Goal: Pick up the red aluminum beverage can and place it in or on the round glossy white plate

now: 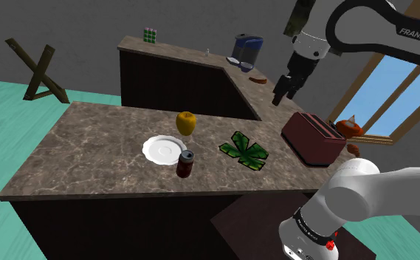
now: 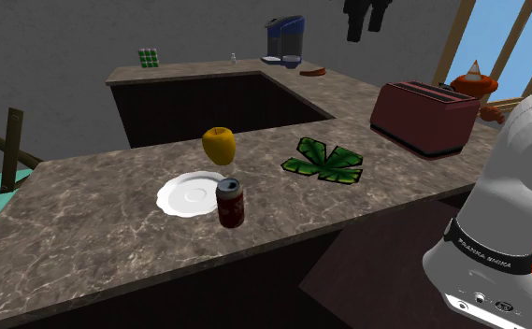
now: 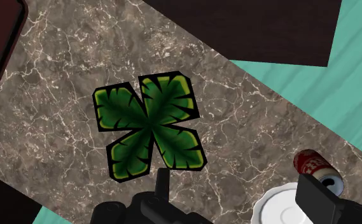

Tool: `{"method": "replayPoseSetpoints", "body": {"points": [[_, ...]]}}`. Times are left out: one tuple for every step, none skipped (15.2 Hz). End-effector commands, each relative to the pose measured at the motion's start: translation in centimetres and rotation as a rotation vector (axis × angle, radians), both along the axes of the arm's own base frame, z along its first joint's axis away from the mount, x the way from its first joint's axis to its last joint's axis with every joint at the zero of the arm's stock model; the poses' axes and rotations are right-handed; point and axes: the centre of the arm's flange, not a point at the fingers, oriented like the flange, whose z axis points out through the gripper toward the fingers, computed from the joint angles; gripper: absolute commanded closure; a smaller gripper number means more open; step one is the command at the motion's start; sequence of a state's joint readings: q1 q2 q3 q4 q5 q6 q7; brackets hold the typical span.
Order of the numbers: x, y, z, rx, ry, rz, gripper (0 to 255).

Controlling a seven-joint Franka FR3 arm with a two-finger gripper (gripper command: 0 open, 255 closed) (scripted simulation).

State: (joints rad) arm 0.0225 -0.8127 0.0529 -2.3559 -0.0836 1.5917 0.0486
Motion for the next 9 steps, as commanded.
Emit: {"method": "replayPoseSetpoints", "body": {"points": [[0.0,0.0,0.0,0.0,0.0,0.0,0],[0.5,0.7,-1.0,0.004,0.002,-0.003,0],[1.0,1.4,-2.0,0.008,0.004,-0.006,0],[1.5,2.1,-2.9,0.012,0.005,-0.008,0],[2.0,2.8,-3.9,0.016,0.007,-0.011,0],[2.5,3.5,-4.9,0.019,0.009,-0.014,0],[3.0,4.2,-5.8,0.023,0.011,-0.017,0],[3.5,4.9,-6.8,0.027,0.012,-0.02,0],[4.0,5.6,-7.8,0.031,0.014,-0.022,0]]}}
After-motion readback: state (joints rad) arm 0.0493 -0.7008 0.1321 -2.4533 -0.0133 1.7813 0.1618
